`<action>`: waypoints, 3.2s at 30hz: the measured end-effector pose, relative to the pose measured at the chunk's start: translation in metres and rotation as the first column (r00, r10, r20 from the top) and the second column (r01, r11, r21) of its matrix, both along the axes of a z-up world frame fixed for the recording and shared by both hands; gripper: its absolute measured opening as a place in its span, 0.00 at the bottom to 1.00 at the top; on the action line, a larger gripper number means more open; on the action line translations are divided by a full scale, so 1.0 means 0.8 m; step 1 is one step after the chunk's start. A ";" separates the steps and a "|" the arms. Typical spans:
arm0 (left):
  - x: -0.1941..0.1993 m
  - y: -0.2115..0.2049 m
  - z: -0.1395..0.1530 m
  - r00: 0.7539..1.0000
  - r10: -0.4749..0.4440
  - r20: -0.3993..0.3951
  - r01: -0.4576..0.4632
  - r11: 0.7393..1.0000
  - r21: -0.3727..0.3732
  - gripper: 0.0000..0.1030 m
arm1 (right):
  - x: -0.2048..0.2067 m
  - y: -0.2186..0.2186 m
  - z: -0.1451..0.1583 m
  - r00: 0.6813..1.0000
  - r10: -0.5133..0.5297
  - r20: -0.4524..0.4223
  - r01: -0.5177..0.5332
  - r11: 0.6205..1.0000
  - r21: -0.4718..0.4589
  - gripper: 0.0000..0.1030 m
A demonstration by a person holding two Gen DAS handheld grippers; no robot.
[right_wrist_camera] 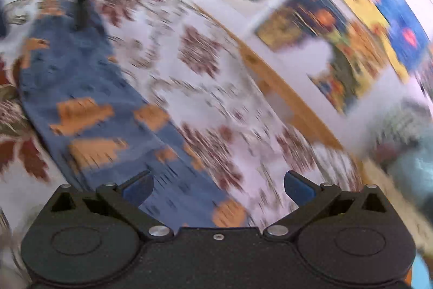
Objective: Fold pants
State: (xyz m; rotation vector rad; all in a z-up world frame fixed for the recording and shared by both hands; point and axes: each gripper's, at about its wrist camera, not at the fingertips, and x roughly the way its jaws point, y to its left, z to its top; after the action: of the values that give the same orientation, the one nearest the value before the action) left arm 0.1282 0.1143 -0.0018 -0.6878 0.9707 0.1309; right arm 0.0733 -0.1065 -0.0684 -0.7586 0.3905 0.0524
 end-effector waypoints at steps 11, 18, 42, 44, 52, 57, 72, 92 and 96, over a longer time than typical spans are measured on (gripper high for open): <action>0.033 0.005 -0.066 0.964 0.261 -0.048 -0.259 0.964 0.055 0.99 | 0.031 0.075 -0.055 0.999 0.053 0.005 -0.052 0.986 -0.161 0.99; 0.020 0.031 -0.072 0.931 0.363 0.048 -0.359 0.931 -0.065 0.99 | 0.028 0.070 -0.059 0.993 0.102 0.051 -0.094 0.986 -0.136 0.99; 0.008 0.066 -0.064 0.909 0.387 0.156 -0.372 0.921 -0.117 0.35 | 0.008 0.069 -0.057 0.939 0.330 0.093 -0.305 0.928 -0.213 0.99; 0.001 0.072 -0.059 0.910 0.378 0.171 -0.364 0.925 -0.111 0.35 | 0.009 0.071 -0.055 0.939 0.334 0.077 -0.313 0.927 -0.207 0.99; 0.001 0.071 -0.033 0.926 0.286 0.246 -0.299 0.954 0.016 0.12 | 0.019 0.076 -0.047 0.947 0.321 0.022 -0.314 0.935 -0.163 0.99; 0.007 0.067 -0.027 0.924 0.253 0.288 -0.273 0.961 0.034 0.09 | 0.019 0.076 -0.052 0.953 0.302 0.007 -0.298 0.943 -0.148 0.99; 0.018 0.089 -0.063 0.942 0.304 0.143 -0.292 0.951 -0.098 0.27 | 0.018 0.075 -0.046 0.958 0.287 -0.003 -0.284 0.949 -0.134 0.99; 0.031 0.097 -0.069 0.940 0.311 0.142 -0.288 0.944 -0.161 0.16 | 0.029 0.073 -0.052 0.969 0.239 -0.058 -0.240 0.971 -0.016 0.99; 0.027 0.083 -0.052 0.941 0.269 0.205 -0.255 0.963 -0.091 0.15 | 0.030 0.071 -0.040 0.971 0.234 -0.051 -0.233 0.972 0.037 0.99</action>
State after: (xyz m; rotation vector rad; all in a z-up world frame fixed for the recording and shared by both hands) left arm 0.1496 0.1809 -0.0434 -0.8696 0.6734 0.2555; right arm 0.0972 -0.0501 -0.1002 -0.7713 0.3505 0.3005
